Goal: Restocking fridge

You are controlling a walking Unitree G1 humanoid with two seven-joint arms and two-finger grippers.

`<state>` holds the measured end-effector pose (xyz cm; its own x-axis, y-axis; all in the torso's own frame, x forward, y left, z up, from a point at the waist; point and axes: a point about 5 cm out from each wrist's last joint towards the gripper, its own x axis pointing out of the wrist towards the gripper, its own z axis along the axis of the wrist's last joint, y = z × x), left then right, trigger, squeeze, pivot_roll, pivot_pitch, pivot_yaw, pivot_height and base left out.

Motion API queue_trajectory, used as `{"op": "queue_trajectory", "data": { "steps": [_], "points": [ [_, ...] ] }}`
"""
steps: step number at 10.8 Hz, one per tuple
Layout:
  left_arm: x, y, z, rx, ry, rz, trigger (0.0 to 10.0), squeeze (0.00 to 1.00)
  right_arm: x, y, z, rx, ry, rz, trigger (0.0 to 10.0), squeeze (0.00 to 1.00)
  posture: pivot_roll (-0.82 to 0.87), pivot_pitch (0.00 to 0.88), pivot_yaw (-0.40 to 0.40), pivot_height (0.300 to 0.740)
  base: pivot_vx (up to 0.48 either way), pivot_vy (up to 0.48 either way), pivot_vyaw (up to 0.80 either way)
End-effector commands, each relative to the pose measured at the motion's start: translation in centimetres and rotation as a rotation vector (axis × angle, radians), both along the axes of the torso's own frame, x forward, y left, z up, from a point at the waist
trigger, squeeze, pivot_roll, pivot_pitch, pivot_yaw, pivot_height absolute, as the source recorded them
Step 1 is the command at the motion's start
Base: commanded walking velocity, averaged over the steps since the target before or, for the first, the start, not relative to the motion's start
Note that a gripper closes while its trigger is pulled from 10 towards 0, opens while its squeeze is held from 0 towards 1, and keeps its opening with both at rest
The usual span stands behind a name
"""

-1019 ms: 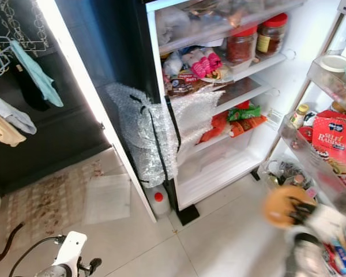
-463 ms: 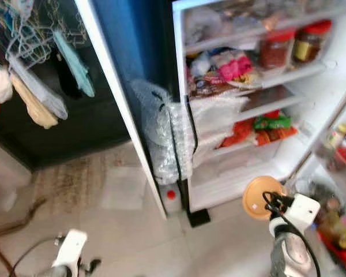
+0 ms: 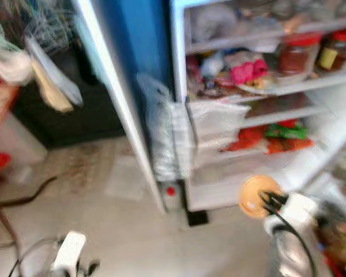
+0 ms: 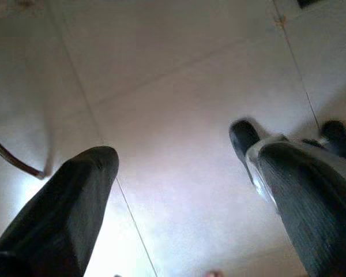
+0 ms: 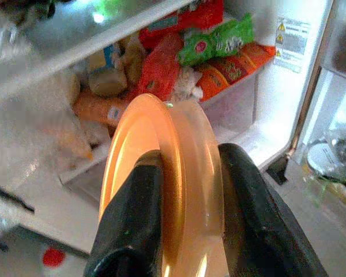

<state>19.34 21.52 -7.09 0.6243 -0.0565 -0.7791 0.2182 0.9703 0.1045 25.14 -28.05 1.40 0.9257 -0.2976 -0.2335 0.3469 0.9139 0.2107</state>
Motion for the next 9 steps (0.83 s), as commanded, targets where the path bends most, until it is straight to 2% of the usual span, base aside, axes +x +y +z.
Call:
{"op": "queue_trajectory", "data": {
  "steps": [1, 9],
  "points": [
    [0.03, 0.39, 0.07, 0.021, 0.008, -0.013, 10.0, 0.00, -0.48, -0.25, -0.31, 0.006, 0.011, -0.013, 10.0, 0.00, -0.21, 0.083, 0.105, 0.740, 0.000, -0.270, 0.00],
    [0.10, 0.35, 0.09, 0.016, 0.010, -0.013, 10.0, 0.00, -0.42, 0.28, -0.55, 0.032, 0.009, -0.013, 10.0, 0.00, -0.21, 0.094, 0.104, 0.740, 0.000, -0.269, 0.00]
  ]
}}
